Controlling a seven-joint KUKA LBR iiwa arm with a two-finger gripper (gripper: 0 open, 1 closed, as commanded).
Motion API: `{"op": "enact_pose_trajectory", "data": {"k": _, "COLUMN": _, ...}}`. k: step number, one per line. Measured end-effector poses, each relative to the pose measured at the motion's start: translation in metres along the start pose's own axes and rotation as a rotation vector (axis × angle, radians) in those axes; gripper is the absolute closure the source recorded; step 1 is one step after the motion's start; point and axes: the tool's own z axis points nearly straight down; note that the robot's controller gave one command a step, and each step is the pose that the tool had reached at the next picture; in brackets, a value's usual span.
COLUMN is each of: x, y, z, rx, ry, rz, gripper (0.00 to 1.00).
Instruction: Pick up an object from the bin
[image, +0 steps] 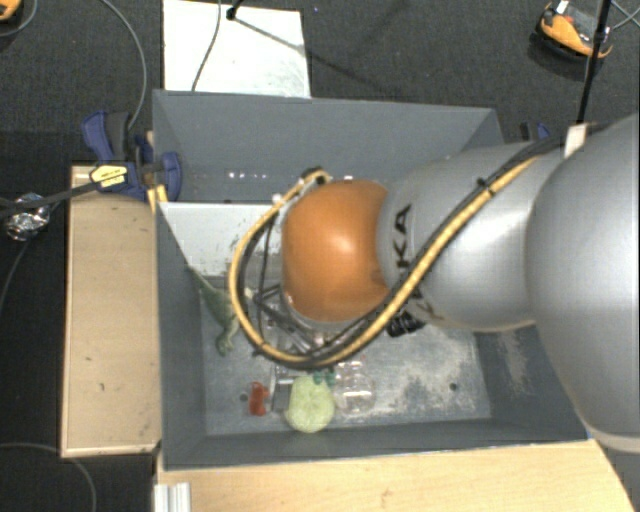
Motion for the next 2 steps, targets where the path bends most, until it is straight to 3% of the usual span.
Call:
{"op": "enact_pose_trajectory", "data": {"k": 1, "x": -0.002, "y": -0.001, "z": -0.004, "rx": -0.002, "ry": -0.008, "rz": 0.005, "gripper": 0.00}}
{"op": "enact_pose_trajectory", "data": {"k": 2, "x": 0.004, "y": 0.011, "z": -0.001, "rx": 0.000, "ry": -0.005, "rz": -0.246, "gripper": 0.00}}
